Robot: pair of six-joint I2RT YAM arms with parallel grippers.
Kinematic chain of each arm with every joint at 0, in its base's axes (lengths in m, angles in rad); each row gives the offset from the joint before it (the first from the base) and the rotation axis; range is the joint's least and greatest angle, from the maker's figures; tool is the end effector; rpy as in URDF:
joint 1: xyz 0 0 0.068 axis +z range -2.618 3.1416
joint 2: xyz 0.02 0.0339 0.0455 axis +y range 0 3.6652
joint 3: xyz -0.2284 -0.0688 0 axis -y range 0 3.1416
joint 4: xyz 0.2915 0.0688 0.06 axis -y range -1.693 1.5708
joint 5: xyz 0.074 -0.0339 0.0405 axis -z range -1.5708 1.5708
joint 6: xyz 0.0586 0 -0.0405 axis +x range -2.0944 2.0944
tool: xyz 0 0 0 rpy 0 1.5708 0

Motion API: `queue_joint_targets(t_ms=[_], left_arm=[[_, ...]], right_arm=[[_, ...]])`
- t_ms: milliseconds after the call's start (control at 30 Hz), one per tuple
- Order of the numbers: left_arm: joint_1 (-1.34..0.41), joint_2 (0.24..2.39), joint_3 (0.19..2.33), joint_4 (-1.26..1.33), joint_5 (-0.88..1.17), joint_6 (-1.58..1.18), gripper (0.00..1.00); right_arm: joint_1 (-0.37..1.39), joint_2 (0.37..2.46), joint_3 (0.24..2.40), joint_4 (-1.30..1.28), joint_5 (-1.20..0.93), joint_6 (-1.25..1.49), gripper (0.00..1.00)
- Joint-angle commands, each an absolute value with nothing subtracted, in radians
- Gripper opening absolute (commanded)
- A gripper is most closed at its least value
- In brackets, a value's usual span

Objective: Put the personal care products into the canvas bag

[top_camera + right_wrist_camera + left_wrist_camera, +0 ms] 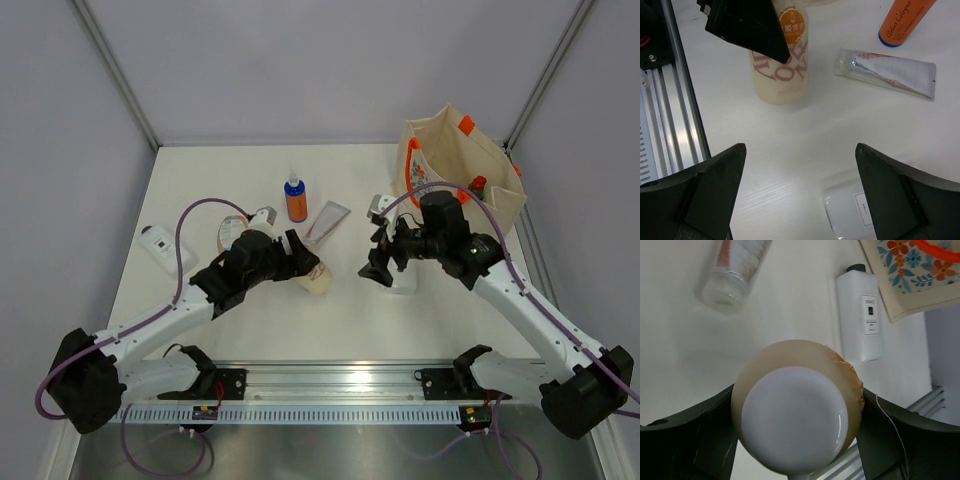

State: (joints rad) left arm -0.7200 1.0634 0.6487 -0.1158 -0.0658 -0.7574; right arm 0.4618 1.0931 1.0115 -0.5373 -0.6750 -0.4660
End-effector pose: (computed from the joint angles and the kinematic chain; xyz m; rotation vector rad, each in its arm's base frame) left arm 0.2388 -0.2043 0.1836 -0.0829 2.2067 -0.7978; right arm 0.2594 0.1700 0.2829 -1.2732 1.6998 0.7311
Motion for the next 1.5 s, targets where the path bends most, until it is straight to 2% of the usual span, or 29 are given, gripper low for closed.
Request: queue_joint_targets(t_ms=[0, 67, 200, 367, 633, 900, 1133, 1167, 1233, 1267, 1300, 1367, 1400, 1467], left_arm=[[-0.69, 1.087, 0.739, 0.159, 0.172, -0.974, 0.0], [-0.681, 1.155, 0.753, 0.268, 0.248, -1.096, 0.0], [-0.678, 1.192, 0.779, 0.326, 0.294, -1.141, 0.0], [-0.675, 1.233, 0.788, 0.416, 0.331, -1.224, 0.0], [-0.669, 1.278, 0.801, 0.511, 0.376, -1.298, 0.0], [-0.669, 1.27, 0.793, 0.542, 0.397, -1.316, 0.0], [-0.661, 1.246, 0.787, 0.505, 0.394, -1.29, 0.0], [-0.66, 1.246, 0.782, 0.505, 0.396, -1.29, 0.0], [-0.657, 1.247, 0.776, 0.508, 0.397, -1.292, 0.05], [-0.654, 1.249, 0.769, 0.512, 0.399, -1.293, 0.07], [-0.652, 1.249, 0.767, 0.52, 0.406, -1.299, 0.13], [-0.647, 1.255, 0.767, 0.535, 0.416, -1.307, 0.25], [-0.647, 1.256, 0.767, 0.54, 0.426, -1.308, 0.38], [-0.641, 1.256, 0.769, 0.551, 0.437, -1.31, 0.54]], right_arm=[[0.627, 1.095, 0.991, -0.312, -0.315, -0.202, 1.0], [0.748, 1.13, 1.009, -0.27, -0.16, -0.11, 0.99], [0.761, 1.181, 1.034, -0.261, -0.098, -0.048, 0.99], [0.801, 1.229, 1.02, -0.245, -0.156, -0.071, 1.0], [0.815, 1.264, 0.979, -0.224, -0.144, -0.117, 0.99], [0.815, 1.341, 1.028, -0.275, -0.08, -0.181, 1.0], [0.792, 1.327, 1.068, -0.373, -0.257, -0.302, 0.98], [0.782, 1.322, 1.071, -0.38, -0.279, -0.313, 0.96], [0.75, 1.318, 1.092, -0.406, -0.336, -0.331, 0.73], [0.743, 1.321, 1.101, -0.417, -0.354, -0.333, 0.59], [0.736, 1.325, 1.109, -0.426, -0.362, -0.331, 0.37], [0.723, 1.324, 1.115, -0.433, -0.377, -0.33, 0.26], [0.716, 1.315, 1.115, -0.431, -0.39, -0.327, 0.18], [0.7, 1.295, 1.112, -0.43, -0.405, -0.325, 0.1]])
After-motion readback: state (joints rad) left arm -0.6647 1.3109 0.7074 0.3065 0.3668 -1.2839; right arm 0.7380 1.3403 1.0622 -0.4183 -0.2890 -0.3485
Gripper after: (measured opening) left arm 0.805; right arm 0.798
